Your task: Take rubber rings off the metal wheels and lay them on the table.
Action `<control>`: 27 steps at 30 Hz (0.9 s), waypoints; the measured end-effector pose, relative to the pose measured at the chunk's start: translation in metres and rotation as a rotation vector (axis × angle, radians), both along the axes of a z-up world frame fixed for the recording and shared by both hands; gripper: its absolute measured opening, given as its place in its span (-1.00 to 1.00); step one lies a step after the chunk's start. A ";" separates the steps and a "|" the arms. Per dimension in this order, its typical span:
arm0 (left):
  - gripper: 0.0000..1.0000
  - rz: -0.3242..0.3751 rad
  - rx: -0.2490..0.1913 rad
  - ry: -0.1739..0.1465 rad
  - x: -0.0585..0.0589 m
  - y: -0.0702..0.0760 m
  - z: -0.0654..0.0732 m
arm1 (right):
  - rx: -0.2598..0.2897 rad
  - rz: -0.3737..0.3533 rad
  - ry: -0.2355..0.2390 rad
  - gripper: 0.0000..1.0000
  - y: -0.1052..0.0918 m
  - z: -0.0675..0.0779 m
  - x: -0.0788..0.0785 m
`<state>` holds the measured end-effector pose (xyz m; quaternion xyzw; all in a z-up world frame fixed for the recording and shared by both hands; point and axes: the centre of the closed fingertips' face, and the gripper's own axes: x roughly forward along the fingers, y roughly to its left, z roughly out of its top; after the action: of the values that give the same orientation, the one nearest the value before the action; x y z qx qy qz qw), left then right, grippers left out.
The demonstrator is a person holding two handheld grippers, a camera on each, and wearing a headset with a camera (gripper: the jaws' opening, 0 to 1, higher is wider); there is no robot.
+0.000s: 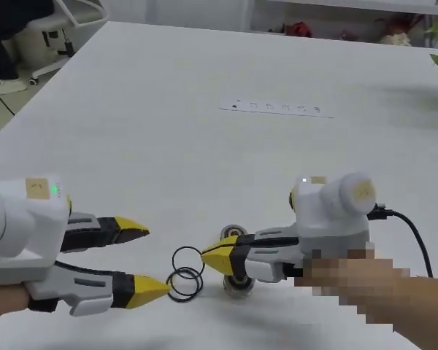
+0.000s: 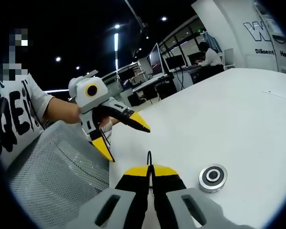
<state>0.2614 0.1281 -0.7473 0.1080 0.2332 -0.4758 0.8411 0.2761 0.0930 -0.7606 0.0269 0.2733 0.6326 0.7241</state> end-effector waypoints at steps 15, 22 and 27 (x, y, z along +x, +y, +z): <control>0.04 0.008 0.008 0.007 -0.004 0.005 -0.003 | -0.033 0.044 0.030 -1.00 0.004 -0.014 -0.013; 0.04 0.007 0.012 0.010 -0.004 0.005 -0.004 | -0.042 0.044 0.034 -1.00 0.004 -0.019 -0.012; 0.03 0.004 0.015 0.012 -0.005 0.004 -0.004 | -0.046 0.039 0.022 -1.00 0.003 -0.019 -0.011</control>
<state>0.2569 0.1321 -0.7515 0.1109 0.2419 -0.4730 0.8399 0.2646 0.0961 -0.7798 0.0119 0.2964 0.6397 0.7091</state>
